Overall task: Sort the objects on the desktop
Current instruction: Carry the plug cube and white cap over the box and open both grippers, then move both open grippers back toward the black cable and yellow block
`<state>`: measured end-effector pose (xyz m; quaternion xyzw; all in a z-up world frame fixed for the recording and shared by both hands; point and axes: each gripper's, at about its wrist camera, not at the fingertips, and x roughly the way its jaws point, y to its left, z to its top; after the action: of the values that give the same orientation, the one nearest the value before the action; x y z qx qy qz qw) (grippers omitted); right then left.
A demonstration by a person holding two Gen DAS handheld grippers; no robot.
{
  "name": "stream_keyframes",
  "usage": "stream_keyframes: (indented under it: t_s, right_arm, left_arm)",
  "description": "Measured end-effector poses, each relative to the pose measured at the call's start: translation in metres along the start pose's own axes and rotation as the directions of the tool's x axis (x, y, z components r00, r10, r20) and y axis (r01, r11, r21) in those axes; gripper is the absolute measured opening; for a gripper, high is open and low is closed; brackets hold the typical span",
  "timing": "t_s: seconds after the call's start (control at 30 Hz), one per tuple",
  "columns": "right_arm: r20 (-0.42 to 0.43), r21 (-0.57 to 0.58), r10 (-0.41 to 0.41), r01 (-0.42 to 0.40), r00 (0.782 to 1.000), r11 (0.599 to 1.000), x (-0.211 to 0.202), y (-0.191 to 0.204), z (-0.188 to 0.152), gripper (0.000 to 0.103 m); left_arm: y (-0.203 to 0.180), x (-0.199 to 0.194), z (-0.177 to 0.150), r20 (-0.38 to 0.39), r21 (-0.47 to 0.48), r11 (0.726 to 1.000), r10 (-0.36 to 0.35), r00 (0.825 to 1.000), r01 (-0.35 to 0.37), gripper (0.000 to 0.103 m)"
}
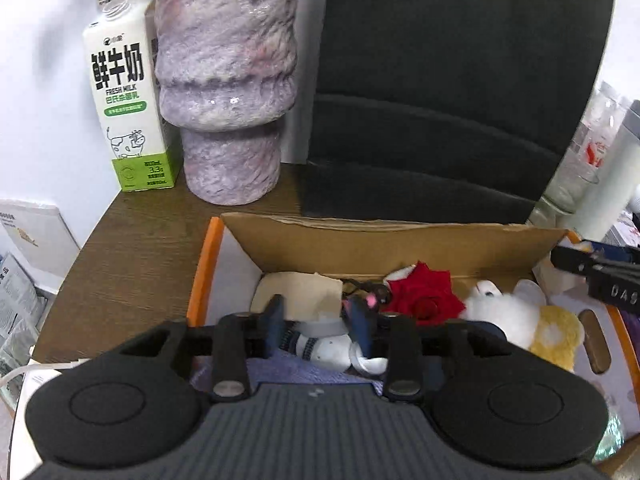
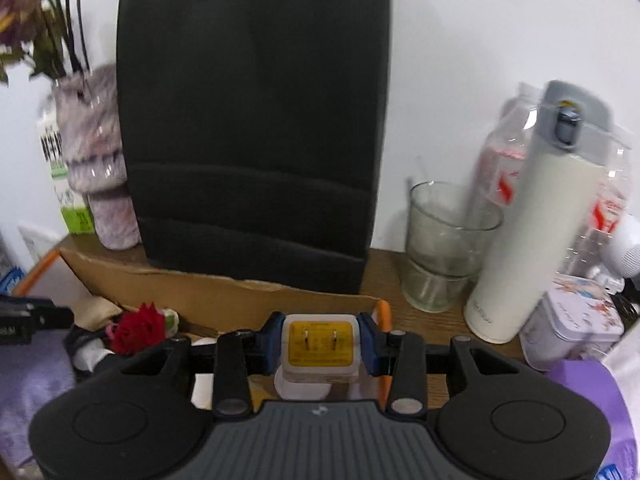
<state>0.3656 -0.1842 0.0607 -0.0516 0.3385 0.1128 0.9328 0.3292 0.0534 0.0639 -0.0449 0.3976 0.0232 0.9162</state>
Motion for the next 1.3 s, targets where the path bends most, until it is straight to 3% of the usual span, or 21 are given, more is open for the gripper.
stream_keyframes:
  t_s: [0.13,0.23,0.33,0.4,0.6,0.73,1.07,1.27,1.3]
  right_arm:
    - [0.052,-0.025,-0.015,0.017,0.999,1.0,-0.013,0.005,0.0,0.049]
    - [0.074,-0.032,0.004,-0.001,0.997,0.999,-0.036,0.004,0.002,0.051]
    - [0.083,-0.03,-0.008,0.01,0.996,1.0,-0.063,0.002,0.006,0.054]
    - [0.096,-0.02,-0.01,0.012,0.995,1.0,-0.084,-0.002,0.008,0.059]
    - [0.119,-0.027,0.014,-0.011,0.993,1.0,-0.145,0.001,-0.012,0.071]
    - [0.112,-0.041,0.04,-0.036,0.993,0.999,-0.175,0.012,-0.053,0.074]
    - [0.04,-0.017,0.051,-0.051,0.998,0.999,-0.222,0.041,-0.205,0.076]
    - [-0.02,0.083,0.102,-0.1,0.995,0.992,-0.242,0.044,-0.276,0.077]
    - [-0.014,0.086,0.092,-0.09,0.996,0.992,-0.245,0.046,-0.282,0.081]
  left_arm:
    - [-0.002,-0.012,-0.001,0.02,0.041,0.999,0.012,1.0,-0.013,0.045]
    - [-0.004,-0.03,-0.002,0.035,0.042,0.999,0.025,0.999,-0.026,0.054]
    - [-0.009,-0.054,-0.003,0.052,0.048,0.998,0.024,0.998,-0.026,0.067]
    - [-0.014,-0.077,-0.007,0.081,0.068,0.997,0.021,0.996,-0.026,0.083]
    - [-0.029,-0.135,-0.039,0.16,0.131,0.991,0.006,0.987,-0.027,0.1]
    - [-0.037,-0.163,-0.086,0.166,0.142,0.99,-0.008,0.986,-0.016,0.103]
    - [-0.044,-0.2,-0.241,0.166,0.151,0.985,-0.106,0.98,0.081,0.103]
    - [-0.034,-0.203,-0.295,0.144,0.138,0.986,-0.116,0.983,0.096,0.103]
    - [-0.032,-0.203,-0.301,0.138,0.127,0.987,-0.118,0.983,0.1,0.103]
